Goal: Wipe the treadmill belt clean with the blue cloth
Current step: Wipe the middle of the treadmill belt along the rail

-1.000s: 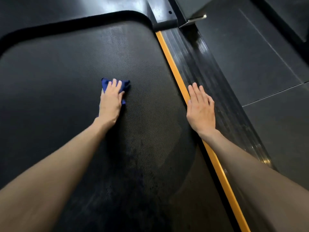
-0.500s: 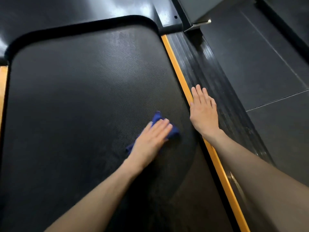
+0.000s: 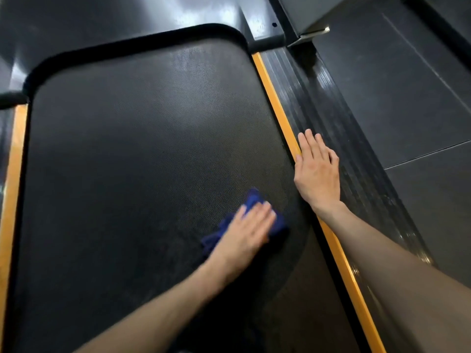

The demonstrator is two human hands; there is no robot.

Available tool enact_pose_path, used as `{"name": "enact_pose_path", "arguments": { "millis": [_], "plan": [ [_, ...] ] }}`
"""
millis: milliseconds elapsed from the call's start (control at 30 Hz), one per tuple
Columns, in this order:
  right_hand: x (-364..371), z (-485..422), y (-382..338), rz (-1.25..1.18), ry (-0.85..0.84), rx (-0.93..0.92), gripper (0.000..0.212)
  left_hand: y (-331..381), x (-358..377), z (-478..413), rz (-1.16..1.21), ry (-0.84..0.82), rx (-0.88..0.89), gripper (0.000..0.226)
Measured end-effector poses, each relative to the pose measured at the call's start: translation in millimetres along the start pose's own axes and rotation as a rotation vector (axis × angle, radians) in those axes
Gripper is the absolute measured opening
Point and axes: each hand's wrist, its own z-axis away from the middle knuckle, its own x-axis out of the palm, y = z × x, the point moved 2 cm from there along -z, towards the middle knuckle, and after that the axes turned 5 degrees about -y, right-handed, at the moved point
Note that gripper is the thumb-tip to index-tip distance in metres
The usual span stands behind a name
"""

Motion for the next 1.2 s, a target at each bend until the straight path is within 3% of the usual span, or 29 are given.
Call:
{"name": "enact_pose_path", "arguments": {
  "millis": [67,133,300,367,433,467,500,567,633,667,700,800,867,1000,1100,1200],
  "plan": [
    [-0.1,0.3,0.1,-0.001,0.01,-0.002,0.05,15.9,-4.3,7.6,0.005,-0.057,0.162,0.049],
    [-0.9,0.1,0.9,-0.015,0.007,-0.015,0.051,-21.4,-5.9,7.9,-0.026,-0.054,0.166,0.047],
    [-0.7,0.7,1.2,-0.037,0.012,-0.029,0.053,-170.8,-16.6,21.1,-0.09,-0.016,-0.4,0.048],
    [0.0,0.5,-0.7,-0.029,0.023,-0.027,0.051,-179.8,-21.3,17.6,0.017,0.029,-0.539,0.048],
    [-0.1,1.4,-1.2,-0.023,0.008,-0.007,0.049,-145.7,-19.1,7.9,0.111,0.122,-0.713,0.047],
    [-0.5,1.4,-1.1,-0.016,0.008,-0.001,0.049,-117.8,-13.3,6.1,0.107,0.142,-0.683,0.047],
    [-1.4,1.2,-1.2,-0.014,0.011,-0.002,0.049,-86.0,-7.7,6.1,0.112,0.12,-0.544,0.046],
    [-2.6,1.2,-1.4,-0.026,0.015,-0.004,0.05,-37.3,-1.3,19.0,0.083,0.039,-0.108,0.047],
    [-1.9,2.3,-0.3,-0.031,0.012,-0.001,0.049,-38.3,-10.9,27.1,0.108,-0.105,0.199,0.047],
    [-1.5,2.4,-0.2,-0.032,0.012,-0.003,0.049,-56.6,-15.0,22.3,0.119,-0.101,0.225,0.046],
    [-1.7,1.8,-0.4,-0.036,0.009,-0.01,0.049,-77.2,-24.2,13.2,0.152,-0.067,0.132,0.043],
    [-1.4,1.4,-0.2,-0.036,0.005,-0.013,0.049,-172.2,-44.7,-4.1,0.213,0.121,-0.483,0.029],
    [-0.3,1.2,-0.2,-0.024,0.009,-0.007,0.049,-196.0,-45.5,3.6,0.145,0.071,-0.662,0.036],
    [-0.7,0.6,-1.4,-0.028,0.013,-0.005,0.049,-103.0,-19.0,33.4,0.156,0.097,-0.404,0.044],
    [1.4,1.3,0.3,-0.019,0.021,-0.003,0.049,-9.6,-9.9,53.3,0.262,0.006,-0.012,0.044],
    [0.4,1.5,-0.5,-0.017,0.015,-0.007,0.049,-18.6,-7.1,55.0,0.199,-0.119,0.339,0.043]
  ]
}}
